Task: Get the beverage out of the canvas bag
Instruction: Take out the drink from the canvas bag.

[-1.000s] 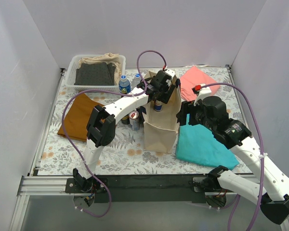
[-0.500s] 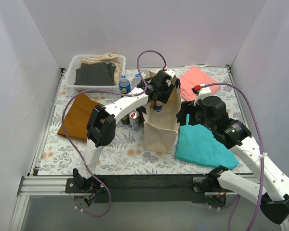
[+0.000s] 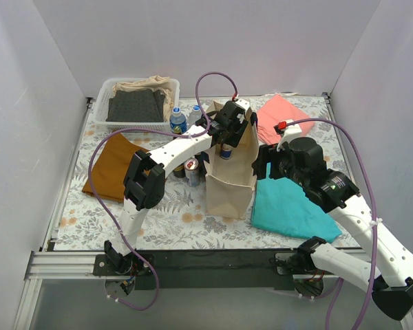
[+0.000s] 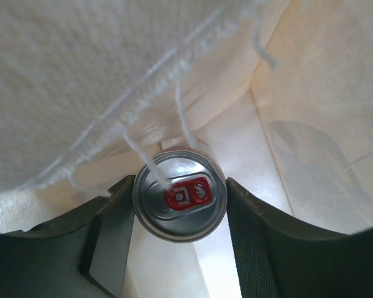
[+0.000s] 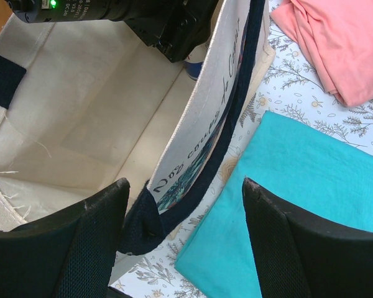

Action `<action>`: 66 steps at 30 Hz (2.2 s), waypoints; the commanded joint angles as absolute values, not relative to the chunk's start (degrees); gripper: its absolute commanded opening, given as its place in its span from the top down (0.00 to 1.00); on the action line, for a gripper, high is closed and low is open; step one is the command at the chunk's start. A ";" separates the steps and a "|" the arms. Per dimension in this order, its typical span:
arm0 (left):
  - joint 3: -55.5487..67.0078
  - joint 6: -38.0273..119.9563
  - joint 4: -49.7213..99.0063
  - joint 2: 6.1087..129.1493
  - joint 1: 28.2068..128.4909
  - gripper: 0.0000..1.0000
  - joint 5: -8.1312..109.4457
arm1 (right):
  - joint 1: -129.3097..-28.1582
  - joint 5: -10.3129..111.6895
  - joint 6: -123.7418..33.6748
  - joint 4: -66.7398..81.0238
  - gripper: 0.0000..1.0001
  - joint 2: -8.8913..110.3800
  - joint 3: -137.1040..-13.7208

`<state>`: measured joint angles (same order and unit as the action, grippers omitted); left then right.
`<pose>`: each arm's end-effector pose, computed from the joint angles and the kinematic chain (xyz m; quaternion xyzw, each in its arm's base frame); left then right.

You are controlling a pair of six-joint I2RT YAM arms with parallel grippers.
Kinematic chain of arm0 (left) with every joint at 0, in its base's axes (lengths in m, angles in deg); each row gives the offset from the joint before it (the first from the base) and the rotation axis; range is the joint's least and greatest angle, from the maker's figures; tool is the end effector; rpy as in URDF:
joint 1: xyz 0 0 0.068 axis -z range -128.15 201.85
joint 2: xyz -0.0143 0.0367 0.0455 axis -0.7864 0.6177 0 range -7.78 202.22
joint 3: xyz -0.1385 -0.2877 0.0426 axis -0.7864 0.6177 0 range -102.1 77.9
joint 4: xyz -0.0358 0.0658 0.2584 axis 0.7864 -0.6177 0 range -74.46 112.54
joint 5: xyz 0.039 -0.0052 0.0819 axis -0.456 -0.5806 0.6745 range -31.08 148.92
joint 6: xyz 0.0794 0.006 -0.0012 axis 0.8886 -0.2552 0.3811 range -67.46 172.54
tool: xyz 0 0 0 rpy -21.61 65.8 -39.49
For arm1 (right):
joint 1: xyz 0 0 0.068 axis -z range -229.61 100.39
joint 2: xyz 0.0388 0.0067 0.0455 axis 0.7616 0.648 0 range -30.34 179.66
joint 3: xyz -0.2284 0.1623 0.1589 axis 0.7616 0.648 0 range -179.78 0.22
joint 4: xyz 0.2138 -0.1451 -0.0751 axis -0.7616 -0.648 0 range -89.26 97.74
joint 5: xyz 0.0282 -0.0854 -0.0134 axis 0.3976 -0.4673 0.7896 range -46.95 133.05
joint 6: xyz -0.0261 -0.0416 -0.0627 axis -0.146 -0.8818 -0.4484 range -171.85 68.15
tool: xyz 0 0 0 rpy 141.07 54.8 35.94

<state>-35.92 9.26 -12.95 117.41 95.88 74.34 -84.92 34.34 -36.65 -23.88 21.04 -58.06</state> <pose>0.4132 -0.3741 0.2774 -0.0434 0.9219 -0.1612 0.3497 0.1663 0.1052 0.3901 -0.1063 0.8339 0.1717 0.5137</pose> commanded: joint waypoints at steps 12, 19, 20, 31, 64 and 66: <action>-37.41 8.16 -16.75 112.20 95.62 1.00 74.21 | -84.76 33.47 -36.99 -23.11 0.21 20.46 -58.23; -39.87 8.16 -16.92 108.94 95.62 1.00 74.21 | -84.68 33.64 -36.47 -23.11 0.21 20.38 -58.31; -40.22 8.16 -17.10 108.77 95.62 1.00 74.12 | -84.68 33.47 -36.47 -23.11 0.21 20.38 -58.31; -41.98 8.07 -17.89 107.01 95.62 1.00 73.68 | -84.68 33.03 -35.85 -23.20 0.21 19.85 -57.96; -41.37 4.03 -16.05 92.60 95.71 1.00 65.07 | -84.68 31.71 -34.97 -23.11 0.21 19.41 -58.84; -40.32 3.85 -14.65 90.84 95.71 1.00 64.98 | -84.76 31.62 -34.71 -23.11 0.21 19.06 -58.75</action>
<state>-40.12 5.13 -20.73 100.62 95.88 66.16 -84.92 32.89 -35.42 -23.88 20.54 -58.06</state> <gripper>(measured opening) 0.533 0.788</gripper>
